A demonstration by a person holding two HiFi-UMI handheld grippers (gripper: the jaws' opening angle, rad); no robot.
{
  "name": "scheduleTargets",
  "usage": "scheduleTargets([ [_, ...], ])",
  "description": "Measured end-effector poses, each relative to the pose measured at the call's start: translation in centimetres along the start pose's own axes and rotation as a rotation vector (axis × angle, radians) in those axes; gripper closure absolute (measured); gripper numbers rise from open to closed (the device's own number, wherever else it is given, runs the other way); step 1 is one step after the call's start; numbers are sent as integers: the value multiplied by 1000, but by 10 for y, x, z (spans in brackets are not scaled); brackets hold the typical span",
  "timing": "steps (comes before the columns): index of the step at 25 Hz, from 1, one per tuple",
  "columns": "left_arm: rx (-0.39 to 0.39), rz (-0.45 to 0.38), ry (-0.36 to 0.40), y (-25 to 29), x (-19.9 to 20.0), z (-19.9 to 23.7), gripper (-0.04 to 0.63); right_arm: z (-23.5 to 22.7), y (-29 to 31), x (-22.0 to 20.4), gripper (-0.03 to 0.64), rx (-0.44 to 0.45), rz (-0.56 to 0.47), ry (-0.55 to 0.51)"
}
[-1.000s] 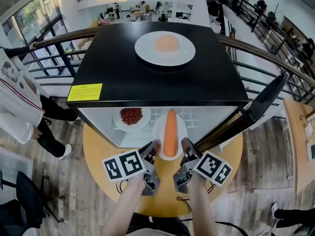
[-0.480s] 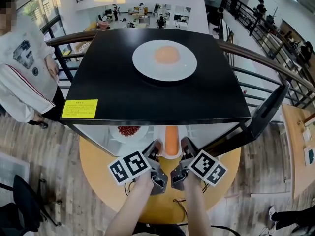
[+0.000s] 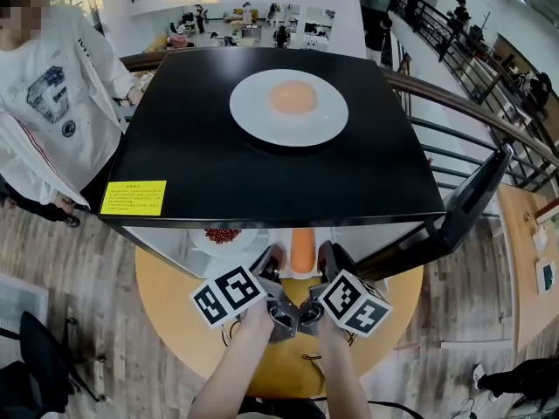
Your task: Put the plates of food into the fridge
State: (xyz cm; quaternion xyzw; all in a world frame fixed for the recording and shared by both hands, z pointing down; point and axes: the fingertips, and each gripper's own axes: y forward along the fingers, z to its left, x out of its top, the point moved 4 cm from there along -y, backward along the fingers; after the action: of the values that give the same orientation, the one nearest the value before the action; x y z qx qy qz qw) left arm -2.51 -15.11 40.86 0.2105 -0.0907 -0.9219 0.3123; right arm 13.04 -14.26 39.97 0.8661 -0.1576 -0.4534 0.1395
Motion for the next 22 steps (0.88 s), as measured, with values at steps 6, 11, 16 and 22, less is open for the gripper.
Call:
scheduleTargets([
  [6, 3, -18, -6, 3, 2, -1, 569, -4, -30, 7, 535, -55, -113, -159],
  [11, -2, -26, -11, 6, 4, -4, 569, 1, -56, -8, 580, 67, -105, -354],
  [16, -5, -27, -18, 6, 4, -4, 570, 11, -66, -31, 604, 200, -6, -336],
  [22, -13, -19, -23, 6, 3, -3, 570, 37, -57, -63, 604, 289, 105, -402],
])
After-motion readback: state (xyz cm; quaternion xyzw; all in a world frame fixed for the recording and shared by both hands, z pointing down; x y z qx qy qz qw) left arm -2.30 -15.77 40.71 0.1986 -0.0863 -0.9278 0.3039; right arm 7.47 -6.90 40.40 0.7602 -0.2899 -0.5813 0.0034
